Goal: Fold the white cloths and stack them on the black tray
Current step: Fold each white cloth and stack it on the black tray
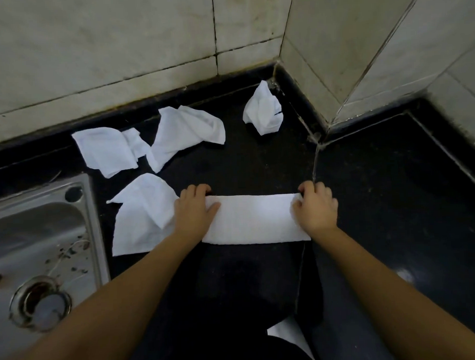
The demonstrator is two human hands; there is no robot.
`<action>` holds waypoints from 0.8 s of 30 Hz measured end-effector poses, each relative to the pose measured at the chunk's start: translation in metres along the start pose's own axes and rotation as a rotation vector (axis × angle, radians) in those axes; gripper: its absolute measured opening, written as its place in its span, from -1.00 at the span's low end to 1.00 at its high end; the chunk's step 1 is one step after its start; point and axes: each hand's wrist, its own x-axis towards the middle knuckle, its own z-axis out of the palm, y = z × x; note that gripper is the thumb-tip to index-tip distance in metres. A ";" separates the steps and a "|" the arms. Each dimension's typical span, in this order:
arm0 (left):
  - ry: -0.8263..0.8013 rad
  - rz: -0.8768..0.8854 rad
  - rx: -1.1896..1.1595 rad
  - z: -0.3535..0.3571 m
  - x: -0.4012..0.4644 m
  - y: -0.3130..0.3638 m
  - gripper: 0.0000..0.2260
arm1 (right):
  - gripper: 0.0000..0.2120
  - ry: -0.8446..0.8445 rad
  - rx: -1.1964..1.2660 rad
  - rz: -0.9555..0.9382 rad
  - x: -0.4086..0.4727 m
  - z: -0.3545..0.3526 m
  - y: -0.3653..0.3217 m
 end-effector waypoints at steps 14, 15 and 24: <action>-0.050 -0.085 0.119 0.005 -0.066 -0.015 -0.54 | -0.76 -0.343 -0.071 -0.464 0.006 0.034 -0.150; -0.048 -0.099 0.080 0.004 -0.064 -0.015 -0.57 | -0.82 -0.387 0.030 -0.442 0.007 0.029 -0.147; -0.072 0.068 -0.303 -0.080 0.009 0.049 -0.84 | -0.96 -0.167 0.484 -0.411 0.025 -0.093 -0.099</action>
